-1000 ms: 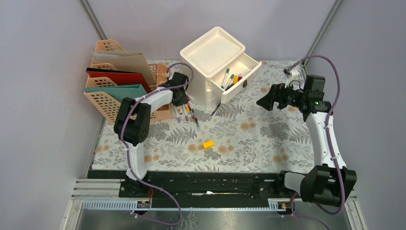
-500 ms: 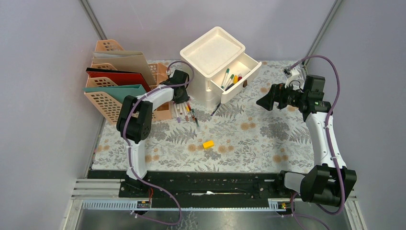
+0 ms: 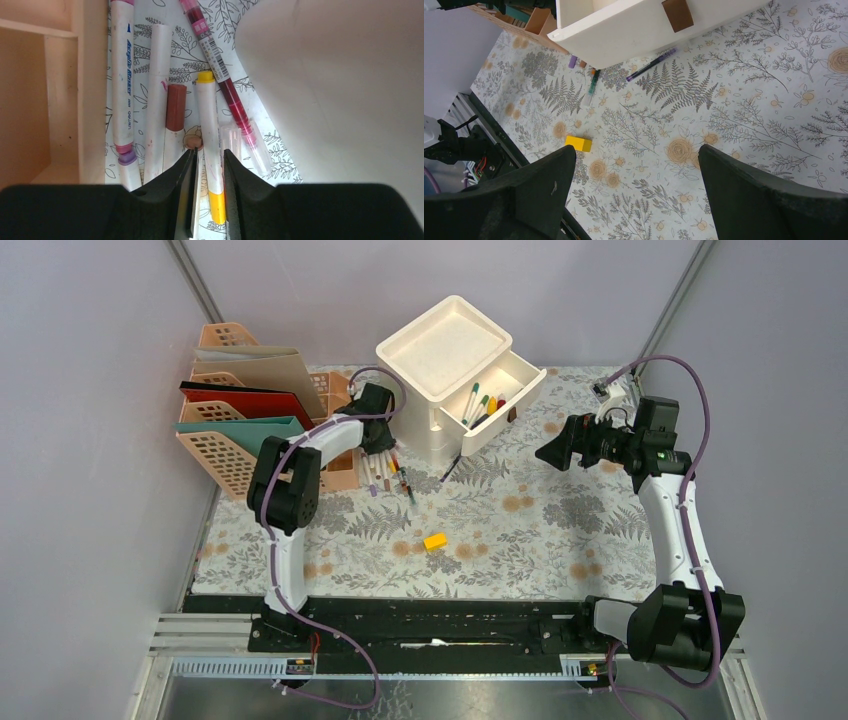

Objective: Organize the desk
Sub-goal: Pick up the stationery from the center of the board.

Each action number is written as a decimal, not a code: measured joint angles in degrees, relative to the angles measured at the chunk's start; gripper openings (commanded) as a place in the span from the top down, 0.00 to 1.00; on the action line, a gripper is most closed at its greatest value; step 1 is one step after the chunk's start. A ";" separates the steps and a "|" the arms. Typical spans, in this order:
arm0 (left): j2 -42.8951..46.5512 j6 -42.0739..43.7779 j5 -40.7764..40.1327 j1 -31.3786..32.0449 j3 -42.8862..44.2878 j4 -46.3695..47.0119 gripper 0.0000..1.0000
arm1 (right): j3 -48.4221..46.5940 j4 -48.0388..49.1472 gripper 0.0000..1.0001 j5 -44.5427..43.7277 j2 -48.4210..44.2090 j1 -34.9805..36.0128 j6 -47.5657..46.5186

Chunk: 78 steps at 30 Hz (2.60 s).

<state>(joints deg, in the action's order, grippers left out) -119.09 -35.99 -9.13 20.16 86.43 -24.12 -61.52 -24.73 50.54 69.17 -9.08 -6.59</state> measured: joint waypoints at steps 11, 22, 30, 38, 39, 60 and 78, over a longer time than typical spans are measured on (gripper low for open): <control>-0.70 0.24 0.33 -0.04 0.92 -0.20 0.74 | 0.00 0.24 0.01 0.11 0.24 -0.09 0.26; -0.70 1.07 1.77 -0.68 0.92 0.74 0.68 | 0.00 0.26 0.01 0.13 0.26 -0.09 0.66; -0.70 1.51 4.63 -1.81 0.87 1.66 0.67 | 0.11 0.55 0.01 0.20 0.26 -0.09 0.87; -0.70 1.49 6.01 -3.21 0.87 2.03 0.61 | 0.33 1.29 0.01 1.29 0.31 -0.09 1.33; -0.72 1.49 6.16 -3.26 0.87 2.03 0.61 | 0.33 1.31 0.01 1.44 0.31 -0.09 1.33; -5.49 2.05 7.17 -3.10 6.45 -0.55 0.61 | 0.33 1.49 0.01 1.64 0.35 -0.09 1.57; -0.52 3.17 6.05 -0.11 -0.04 -2.49 0.56 | 0.33 1.51 0.01 1.73 0.63 -0.09 1.88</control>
<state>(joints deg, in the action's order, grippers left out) -119.61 -32.82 -3.07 20.05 86.39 -26.61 -61.19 -23.22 52.27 69.80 -9.17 -4.71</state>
